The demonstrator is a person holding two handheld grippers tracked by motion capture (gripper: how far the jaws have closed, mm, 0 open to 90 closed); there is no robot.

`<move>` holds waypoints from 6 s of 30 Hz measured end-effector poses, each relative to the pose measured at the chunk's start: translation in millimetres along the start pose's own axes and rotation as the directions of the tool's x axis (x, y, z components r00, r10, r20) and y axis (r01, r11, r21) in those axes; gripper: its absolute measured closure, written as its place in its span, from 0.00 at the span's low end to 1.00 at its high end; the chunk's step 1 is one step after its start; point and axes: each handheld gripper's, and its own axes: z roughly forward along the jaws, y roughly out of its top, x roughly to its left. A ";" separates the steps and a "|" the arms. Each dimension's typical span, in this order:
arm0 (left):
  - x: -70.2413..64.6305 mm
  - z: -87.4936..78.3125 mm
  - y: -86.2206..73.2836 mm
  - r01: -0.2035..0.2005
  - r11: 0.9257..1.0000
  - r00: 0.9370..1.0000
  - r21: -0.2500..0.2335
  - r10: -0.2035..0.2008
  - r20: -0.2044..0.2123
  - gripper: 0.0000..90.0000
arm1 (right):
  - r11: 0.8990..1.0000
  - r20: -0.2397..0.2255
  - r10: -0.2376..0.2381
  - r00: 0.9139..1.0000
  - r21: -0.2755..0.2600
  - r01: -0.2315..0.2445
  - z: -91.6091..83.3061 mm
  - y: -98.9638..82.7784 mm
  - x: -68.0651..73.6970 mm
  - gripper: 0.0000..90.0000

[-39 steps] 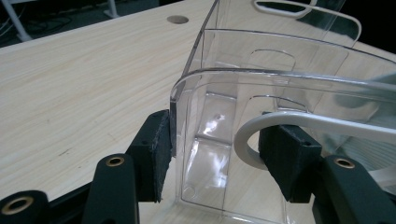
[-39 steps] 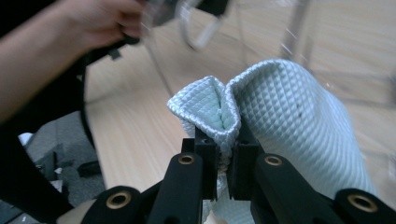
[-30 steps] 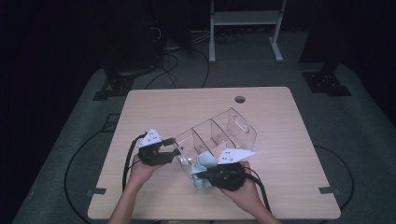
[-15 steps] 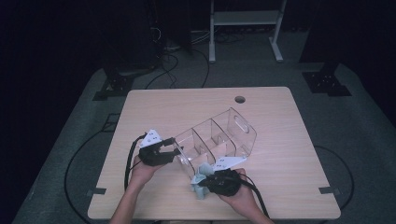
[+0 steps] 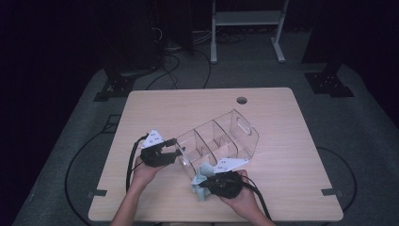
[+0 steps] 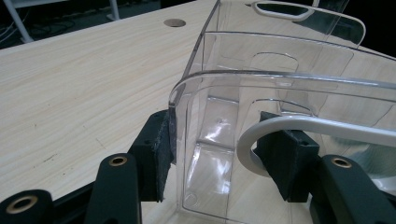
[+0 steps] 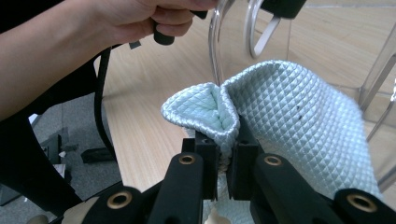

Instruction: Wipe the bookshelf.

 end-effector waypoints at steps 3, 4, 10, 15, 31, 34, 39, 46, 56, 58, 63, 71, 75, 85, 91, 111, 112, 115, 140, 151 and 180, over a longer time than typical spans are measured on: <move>-0.5 0.7 0.3 -0.003 1.000 1.000 0.001 0.003 -0.003 0.51 | 1.000 0.001 0.003 1.000 0.031 -0.003 8.6 -7.4 -2.8 0.94; -0.3 0.9 0.4 -0.008 1.000 1.000 0.000 0.008 -0.003 0.51 | 0.998 0.004 0.011 1.000 0.061 -0.011 15.8 -13.4 -4.9 0.94; 1.5 2.4 1.1 0.003 1.000 1.000 -0.001 -0.003 -0.006 0.51 | 0.998 0.011 0.007 1.000 0.064 -0.008 15.8 -9.0 -3.7 0.94; 1.2 4.1 1.4 -0.010 1.000 1.000 0.003 0.010 -0.008 0.51 | 1.000 0.005 -0.006 1.000 0.028 0.006 11.6 -2.3 0.2 0.94; -0.3 4.2 1.5 -0.014 1.000 1.000 0.005 0.014 -0.004 0.51 | 0.996 0.009 0.003 1.000 0.090 -0.004 25.2 -16.6 -1.6 0.94; -0.1 3.8 1.0 -0.007 1.000 1.000 0.002 0.007 -0.007 0.51 | 0.994 0.009 0.018 1.000 0.110 -0.019 29.3 -19.9 -2.7 0.94; 0.5 4.7 1.3 0.002 1.000 1.000 0.002 -0.002 -0.001 0.52 | 1.000 -0.008 -0.001 1.000 0.021 0.002 8.7 -1.5 5.2 0.94; 0.0 4.9 0.8 0.003 1.000 1.000 0.000 -0.003 -0.003 0.51 | 0.996 -0.018 0.029 0.999 0.080 -0.028 24.3 -15.7 -2.3 0.94; -0.3 5.2 1.3 0.004 1.000 1.000 0.005 -0.004 -0.001 0.51 | 0.997 -0.036 0.005 0.999 0.081 -0.002 24.6 -15.1 5.9 0.94; -0.3 4.9 1.0 0.005 1.000 1.000 0.004 -0.005 0.000 0.51 | 0.995 -0.041 0.005 0.999 0.100 -0.001 30.2 -18.0 7.6 0.94; -0.3 4.9 1.1 0.002 1.000 1.000 0.004 -0.002 0.000 0.51 | 1.000 -0.052 -0.017 0.999 0.015 0.018 14.4 1.0 15.0 0.94; -1.2 4.8 0.9 0.008 1.000 1.000 0.001 -0.008 -0.001 0.51 | 0.996 -0.032 0.002 0.999 0.085 0.001 27.6 -15.4 5.4 0.94; -0.8 4.7 0.9 0.005 1.000 1.000 0.003 -0.005 -0.004 0.51 | 1.000 -0.027 -0.023 0.999 0.003 0.023 7.8 1.3 11.3 0.94; -0.6 4.7 0.9 0.005 1.000 1.000 0.002 -0.005 -0.003 0.51 | 0.997 -0.014 0.005 1.000 0.082 -0.004 23.0 -15.3 2.8 0.94; -0.4 5.7 1.1 0.000 1.000 1.000 0.007 0.001 -0.009 0.51 | 1.000 -0.010 -0.010 1.000 0.018 0.010 10.7 -3.8 5.7 0.94; -20.2 -34.4 -6.0 -0.009 1.000 1.000 0.022 0.008 0.027 0.39 | 0.995 0.033 0.095 0.995 -0.027 -0.094 -38.0 -12.1 -28.6 0.94; -24.8 -37.0 -6.6 -0.016 1.000 0.999 0.022 0.015 0.030 0.39 | 0.995 0.039 0.099 0.994 -0.029 -0.097 -40.6 -13.0 -29.8 0.94; -34.8 -42.5 -9.4 -0.029 0.999 0.999 0.017 0.028 0.045 0.37 | 0.993 0.054 0.109 0.993 -0.045 -0.107 -49.9 -16.3 -34.9 0.94; -86.0 -24.1 -9.5 -0.094 0.994 0.994 0.052 0.091 0.061 0.38 | 0.972 0.197 0.207 0.958 -0.148 -0.180 -115.8 -40.5 -75.2 0.94; -77.5 -27.6 -10.4 -0.094 0.994 0.994 0.048 0.091 0.061 0.55 | 0.985 0.240 0.169 0.956 -0.077 -0.155 -84.6 -28.6 -85.2 0.94; -58.3 -27.0 -9.2 -0.089 0.995 0.995 0.034 0.088 0.037 0.58 | 0.980 0.227 0.197 0.954 -0.007 -0.200 -56.1 -35.5 -89.7 0.94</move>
